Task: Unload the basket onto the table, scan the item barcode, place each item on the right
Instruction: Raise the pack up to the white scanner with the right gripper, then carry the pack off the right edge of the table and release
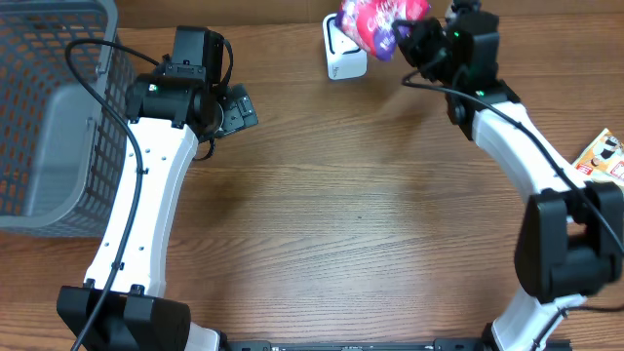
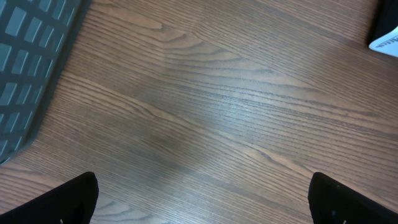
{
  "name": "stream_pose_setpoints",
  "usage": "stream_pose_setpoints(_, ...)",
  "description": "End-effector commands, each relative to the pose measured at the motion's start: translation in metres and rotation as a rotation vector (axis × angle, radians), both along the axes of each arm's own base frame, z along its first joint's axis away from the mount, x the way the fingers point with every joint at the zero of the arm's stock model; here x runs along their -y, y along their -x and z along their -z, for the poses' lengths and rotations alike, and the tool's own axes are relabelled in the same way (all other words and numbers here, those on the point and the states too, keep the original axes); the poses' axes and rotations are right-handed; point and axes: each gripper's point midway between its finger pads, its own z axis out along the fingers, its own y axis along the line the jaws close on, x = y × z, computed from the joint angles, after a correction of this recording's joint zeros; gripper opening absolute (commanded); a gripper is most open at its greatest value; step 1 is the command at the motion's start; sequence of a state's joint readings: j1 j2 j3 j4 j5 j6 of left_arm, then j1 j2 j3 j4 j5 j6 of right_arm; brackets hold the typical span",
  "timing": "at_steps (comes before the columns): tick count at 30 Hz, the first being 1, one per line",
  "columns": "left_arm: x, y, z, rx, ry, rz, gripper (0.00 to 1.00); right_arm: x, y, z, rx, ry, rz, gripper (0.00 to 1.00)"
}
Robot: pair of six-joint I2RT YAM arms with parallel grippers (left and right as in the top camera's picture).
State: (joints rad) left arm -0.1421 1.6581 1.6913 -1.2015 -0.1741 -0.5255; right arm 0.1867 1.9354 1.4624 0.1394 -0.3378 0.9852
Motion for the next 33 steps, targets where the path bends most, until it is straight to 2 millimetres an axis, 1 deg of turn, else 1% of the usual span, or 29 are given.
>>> stream_pose_setpoints(1, -0.004, -0.002, 0.0, 0.004, -0.006, -0.03, 1.0, -0.019, -0.039, 0.001, 0.033, -0.011, 0.032, 0.04)
stream_pose_setpoints(5, -0.004, -0.002, 0.0, 0.004, -0.006, -0.03, 1.0, -0.039, -0.062, 0.016, 0.038, 0.001, -0.001, 0.04)
stream_pose_setpoints(6, -0.004, -0.002, 0.0, 0.005, -0.006, -0.03, 1.0, -0.04, -0.065, 0.02, 0.031, 0.017, 0.002, 0.04)
stream_pose_setpoints(8, -0.004, -0.002, 0.0, 0.004, -0.006, -0.03, 1.0, -0.035, -0.068, 0.039, -0.024, 0.053, 0.048, 0.04)
stream_pose_setpoints(11, -0.004, -0.002, 0.0, 0.005, -0.006, -0.03, 1.0, -0.027, -0.066, 0.061, -0.082, 0.132, 0.09, 0.04)
stream_pose_setpoints(14, -0.004, -0.002, 0.0, 0.004, -0.006, -0.03, 1.0, -0.031, -0.064, 0.064, -0.062, 0.191, 0.062, 0.04)
stream_pose_setpoints(21, -0.004, -0.002, 0.0, 0.004, -0.006, -0.03, 1.0, -0.044, -0.059, 0.067, -0.062, 0.201, 0.042, 0.04)
stream_pose_setpoints(23, -0.004, -0.002, 0.0, 0.005, -0.006, -0.03, 1.0, -0.046, -0.06, 0.078, -0.075, 0.214, 0.055, 0.04)
stream_pose_setpoints(27, -0.004, -0.002, 0.0, 0.004, -0.006, -0.03, 1.0, -0.054, -0.059, 0.09, -0.088, 0.214, 0.034, 0.04)
stream_pose_setpoints(30, -0.004, -0.002, 0.0, 0.004, -0.006, -0.03, 1.0, -0.054, -0.059, 0.09, -0.087, 0.214, 0.032, 0.04)
stream_pose_setpoints(33, -0.004, -0.002, 0.0, 0.004, -0.006, -0.03, 1.0, -0.054, -0.06, 0.082, -0.068, 0.218, 0.023, 0.04)
